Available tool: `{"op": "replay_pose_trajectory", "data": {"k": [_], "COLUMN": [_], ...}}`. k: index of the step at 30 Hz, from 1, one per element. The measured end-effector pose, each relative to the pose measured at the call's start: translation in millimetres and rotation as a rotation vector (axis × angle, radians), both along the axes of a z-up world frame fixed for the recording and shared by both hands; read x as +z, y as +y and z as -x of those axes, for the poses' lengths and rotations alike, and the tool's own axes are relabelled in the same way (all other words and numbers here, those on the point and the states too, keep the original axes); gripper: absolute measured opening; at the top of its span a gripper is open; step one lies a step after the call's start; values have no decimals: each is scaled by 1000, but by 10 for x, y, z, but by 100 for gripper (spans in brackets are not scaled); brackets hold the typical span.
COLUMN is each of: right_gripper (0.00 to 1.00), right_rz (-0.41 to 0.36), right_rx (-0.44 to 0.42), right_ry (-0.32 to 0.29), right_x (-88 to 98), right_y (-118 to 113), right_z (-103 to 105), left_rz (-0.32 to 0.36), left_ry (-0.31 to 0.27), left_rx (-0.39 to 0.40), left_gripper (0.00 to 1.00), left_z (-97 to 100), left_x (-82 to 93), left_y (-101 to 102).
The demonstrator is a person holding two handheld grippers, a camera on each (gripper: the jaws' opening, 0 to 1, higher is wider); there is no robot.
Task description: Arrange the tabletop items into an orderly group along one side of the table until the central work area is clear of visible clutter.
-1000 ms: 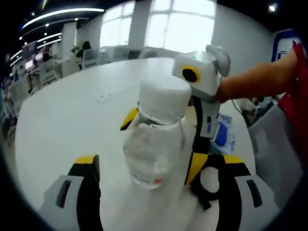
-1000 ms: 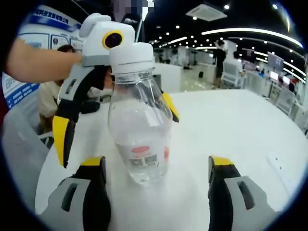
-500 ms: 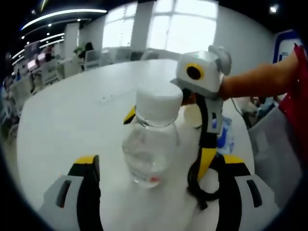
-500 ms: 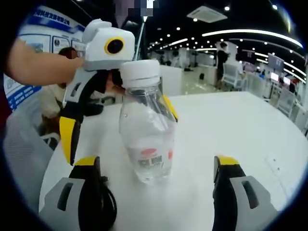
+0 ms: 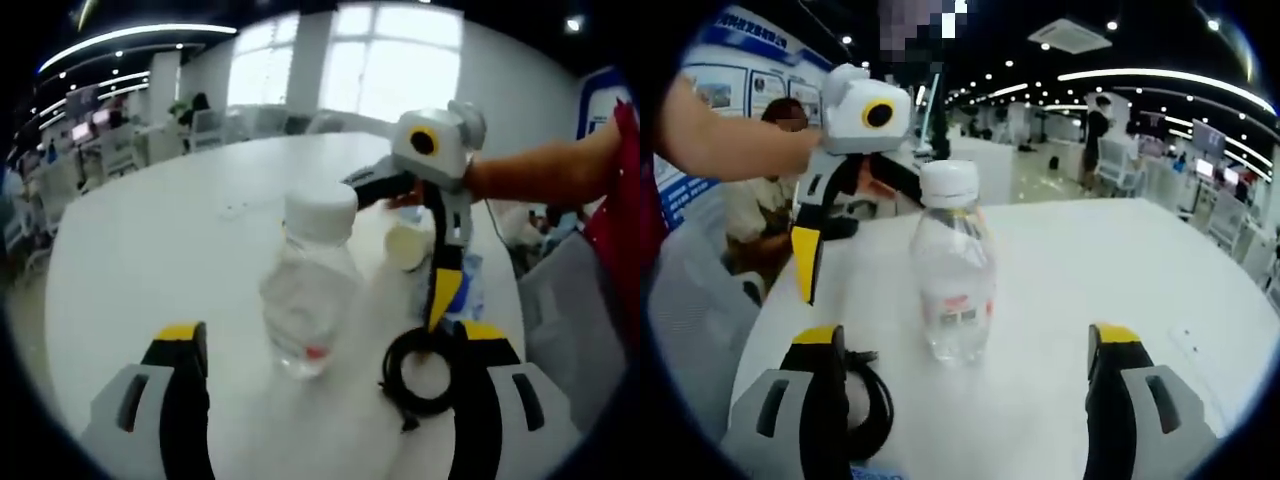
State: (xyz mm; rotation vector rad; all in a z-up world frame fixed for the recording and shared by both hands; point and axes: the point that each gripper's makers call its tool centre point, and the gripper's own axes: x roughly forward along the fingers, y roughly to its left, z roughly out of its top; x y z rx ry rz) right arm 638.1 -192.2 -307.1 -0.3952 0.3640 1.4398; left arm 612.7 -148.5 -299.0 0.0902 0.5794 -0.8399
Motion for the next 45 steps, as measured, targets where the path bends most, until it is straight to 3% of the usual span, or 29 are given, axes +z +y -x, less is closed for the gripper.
{"op": "replay_pose_trajectory", "data": {"k": [8,16,22,35,45], "right_gripper": [99,99,98,96,94], "right_rz": [-20,-41,-50,-41,-30], "right_rx": [-47,-97,-132,-219,-272], "right_ry": [-13,-33,-49,-68,-54], "right_x": [159,312,402,476,394], "right_y": [-280,-627,-893,-1534,-1900], "right_z": [7,68,159,331,609], "left_rz": [19,52,63,95,146], "left_ry": [-24,-40,-52,-69,-80], "left_rx": [35,100,117,114,85], "left_gripper": [98,98,97,95,94], "left_z": [116,345,543,866,1166], "left_x": [142,248,300,409,458], "left_y": [49,176,164,-43,-347]}}
